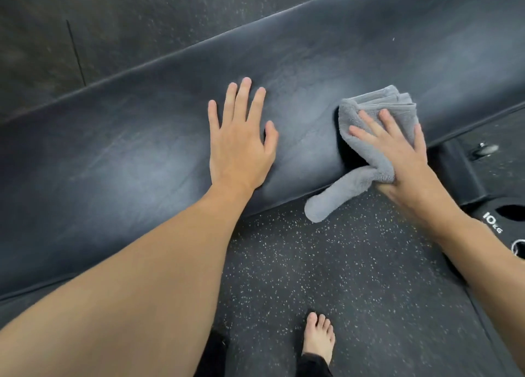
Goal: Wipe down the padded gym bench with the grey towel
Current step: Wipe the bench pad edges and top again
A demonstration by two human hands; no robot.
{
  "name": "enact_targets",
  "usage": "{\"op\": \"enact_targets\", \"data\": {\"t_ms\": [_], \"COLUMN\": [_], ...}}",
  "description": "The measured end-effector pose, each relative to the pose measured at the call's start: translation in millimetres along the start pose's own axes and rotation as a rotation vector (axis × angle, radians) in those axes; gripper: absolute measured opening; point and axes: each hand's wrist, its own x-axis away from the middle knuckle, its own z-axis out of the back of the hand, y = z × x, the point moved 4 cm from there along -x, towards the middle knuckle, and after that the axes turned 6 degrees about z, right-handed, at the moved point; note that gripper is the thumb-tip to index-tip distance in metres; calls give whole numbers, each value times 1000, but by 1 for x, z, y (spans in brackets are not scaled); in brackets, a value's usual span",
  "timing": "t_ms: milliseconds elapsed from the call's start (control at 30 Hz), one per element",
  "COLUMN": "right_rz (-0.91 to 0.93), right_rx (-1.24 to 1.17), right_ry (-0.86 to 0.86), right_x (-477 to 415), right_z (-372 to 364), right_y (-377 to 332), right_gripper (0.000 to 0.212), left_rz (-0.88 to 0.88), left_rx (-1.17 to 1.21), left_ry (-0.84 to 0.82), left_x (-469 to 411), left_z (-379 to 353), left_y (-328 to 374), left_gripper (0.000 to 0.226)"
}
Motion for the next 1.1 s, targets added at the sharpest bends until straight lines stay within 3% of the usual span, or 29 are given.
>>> {"op": "enact_targets", "data": {"t_ms": [100, 200, 267, 433, 500, 567, 667, 867, 1000, 1067, 1100], "right_rz": [-203, -472, -552, -720, -792, -823, -826, -733, -705, -884, -1048], "right_rx": [-217, -93, -81, -263, -175, 2, 55, -508, -695, -791, -891], "right_ry": [110, 319, 392, 278, 257, 279, 486, 861, 1077, 956, 694], "right_x": [-10, -10, -7, -16, -37, -53, -45, -3, -40, 36, 93], "right_z": [10, 9, 6, -7, -14, -21, -35, -92, -89, -167, -249], "right_y": [-6, -19, -35, -62, -59, -54, -51, -126, -144, -107, -87], "right_gripper": [84, 99, 92, 91, 91, 86, 63, 59, 59, 56, 53], "left_rz": [0, -1, 4, -4, -7, -11, -16, -52, -93, -239, -330], "left_rx": [12, 12, 12, 19, 16, 24, 20, -27, 82, 137, 157], "left_ry": [-6, -6, -12, -9, -12, -8, -5, -13, -40, -79, -116], "left_x": [0, -1, -2, -1, -2, -2, -2, -1, -5, -17, -27], "left_z": [2, 2, 2, 1, 2, 3, 2, 0, 2, -2, -7], "left_y": [1, 2, 2, 2, 2, 3, 1, 4, 13, 42, 63], "left_gripper": [57, 57, 58, 58, 59, 59, 59, 60, 59, 57, 56]}}
